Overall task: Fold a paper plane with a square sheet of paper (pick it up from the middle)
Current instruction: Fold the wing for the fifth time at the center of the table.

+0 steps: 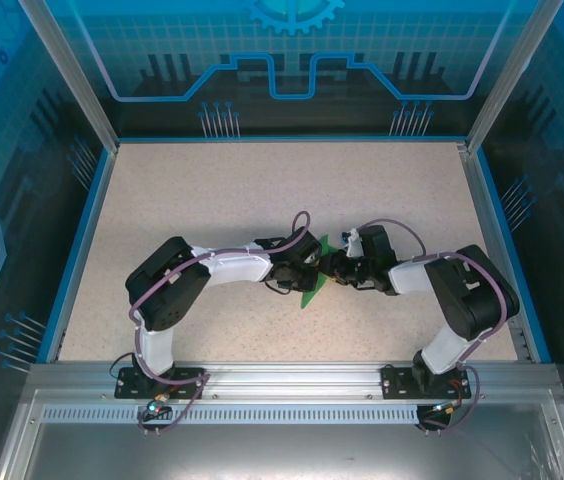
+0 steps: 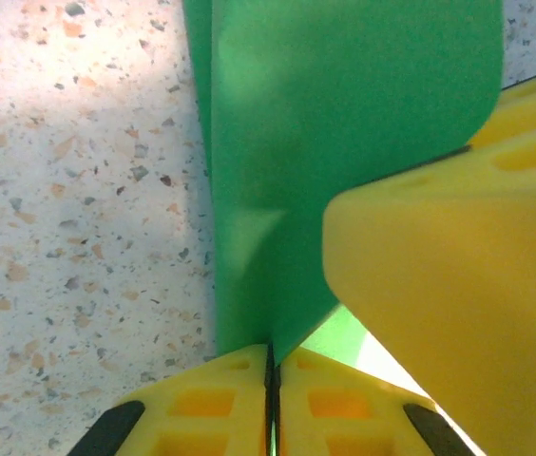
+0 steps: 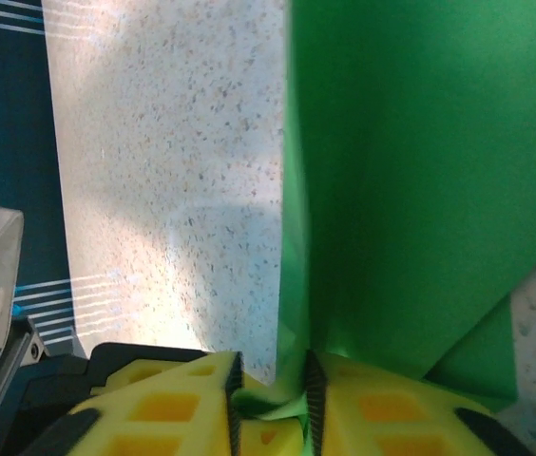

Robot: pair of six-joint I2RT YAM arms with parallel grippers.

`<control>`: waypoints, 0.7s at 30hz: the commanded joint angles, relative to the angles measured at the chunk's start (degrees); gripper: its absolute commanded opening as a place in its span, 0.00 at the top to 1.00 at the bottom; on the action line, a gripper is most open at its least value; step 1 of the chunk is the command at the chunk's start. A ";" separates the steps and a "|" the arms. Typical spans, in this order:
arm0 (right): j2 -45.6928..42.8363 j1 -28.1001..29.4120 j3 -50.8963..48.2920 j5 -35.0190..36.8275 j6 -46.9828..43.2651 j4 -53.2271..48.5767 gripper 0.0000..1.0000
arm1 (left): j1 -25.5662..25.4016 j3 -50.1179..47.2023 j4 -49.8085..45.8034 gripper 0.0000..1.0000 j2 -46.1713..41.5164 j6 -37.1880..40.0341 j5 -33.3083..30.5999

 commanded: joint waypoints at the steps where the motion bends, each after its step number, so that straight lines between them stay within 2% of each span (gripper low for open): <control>1: 0.47 -0.83 0.65 0.39 -1.40 -1.94 0.82 | 0.43 -1.02 -0.16 0.89 0.18 1.56 0.96; 7: 0.38 -0.84 0.96 2.00 -3.72 -4.86 0.95 | 0.44 -0.91 -1.12 0.86 -0.96 2.17 1.10; 11: 0.50 -0.85 1.34 3.15 -5.20 -6.52 1.00 | 0.11 -1.53 -1.86 0.80 -3.33 2.39 0.95; 14: 1.29 -0.84 1.74 3.30 -5.93 -6.80 1.00 | -0.34 -2.11 -2.87 0.75 -5.10 2.43 0.45; 21: 2.23 -0.93 2.06 3.79 -7.44 -7.85 1.00 | -1.18 -4.66 -4.66 0.73 -8.44 0.95 -2.61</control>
